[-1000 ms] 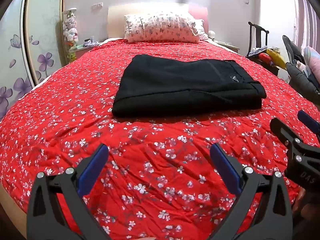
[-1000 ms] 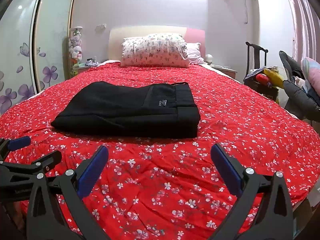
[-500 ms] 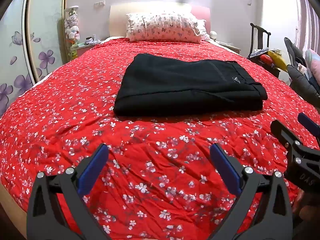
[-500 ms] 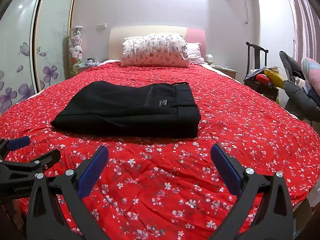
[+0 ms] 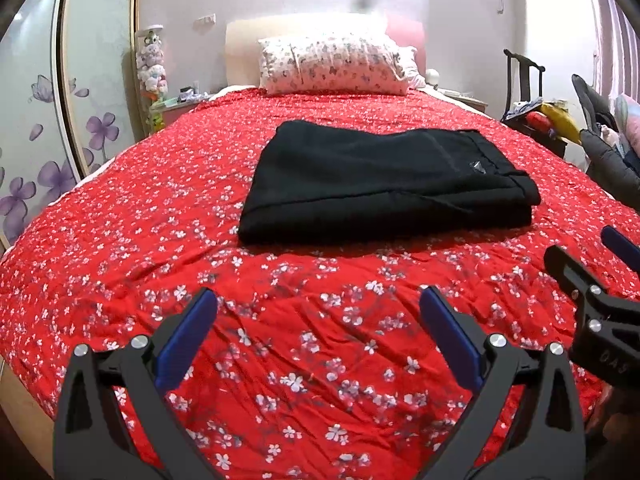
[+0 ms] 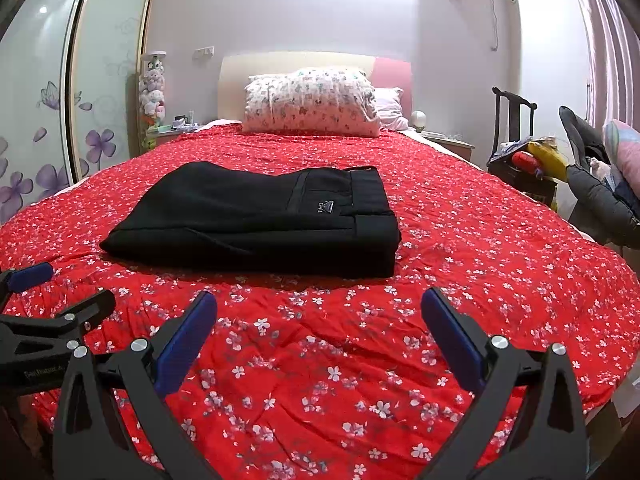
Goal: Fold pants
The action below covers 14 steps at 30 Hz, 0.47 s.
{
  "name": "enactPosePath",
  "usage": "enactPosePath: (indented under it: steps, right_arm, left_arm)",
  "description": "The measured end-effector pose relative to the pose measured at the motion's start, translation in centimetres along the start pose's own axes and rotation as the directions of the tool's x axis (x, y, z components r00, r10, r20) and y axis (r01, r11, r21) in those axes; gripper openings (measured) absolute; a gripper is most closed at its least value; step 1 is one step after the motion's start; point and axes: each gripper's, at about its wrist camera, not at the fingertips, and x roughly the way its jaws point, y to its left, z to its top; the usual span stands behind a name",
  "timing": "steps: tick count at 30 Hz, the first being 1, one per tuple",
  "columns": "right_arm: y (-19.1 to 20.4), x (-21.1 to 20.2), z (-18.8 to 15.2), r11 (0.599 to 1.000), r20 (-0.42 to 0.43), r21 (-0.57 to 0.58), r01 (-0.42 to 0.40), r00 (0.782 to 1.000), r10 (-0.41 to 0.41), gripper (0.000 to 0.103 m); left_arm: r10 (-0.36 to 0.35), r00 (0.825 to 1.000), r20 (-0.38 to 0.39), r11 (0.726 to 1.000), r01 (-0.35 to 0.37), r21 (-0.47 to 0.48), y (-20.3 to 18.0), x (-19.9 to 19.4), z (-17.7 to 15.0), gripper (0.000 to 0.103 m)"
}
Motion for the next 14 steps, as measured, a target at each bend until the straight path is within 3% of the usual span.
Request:
enactPosePath:
  steps: [14]
  right_arm:
    - [-0.52, 0.46, 0.2, 1.0, -0.002, -0.003, -0.001, 1.0, 0.001, 0.102]
  left_arm:
    - [0.012, 1.0, 0.001, 1.0, -0.012, 0.011, -0.14, 0.16, 0.07, 0.101]
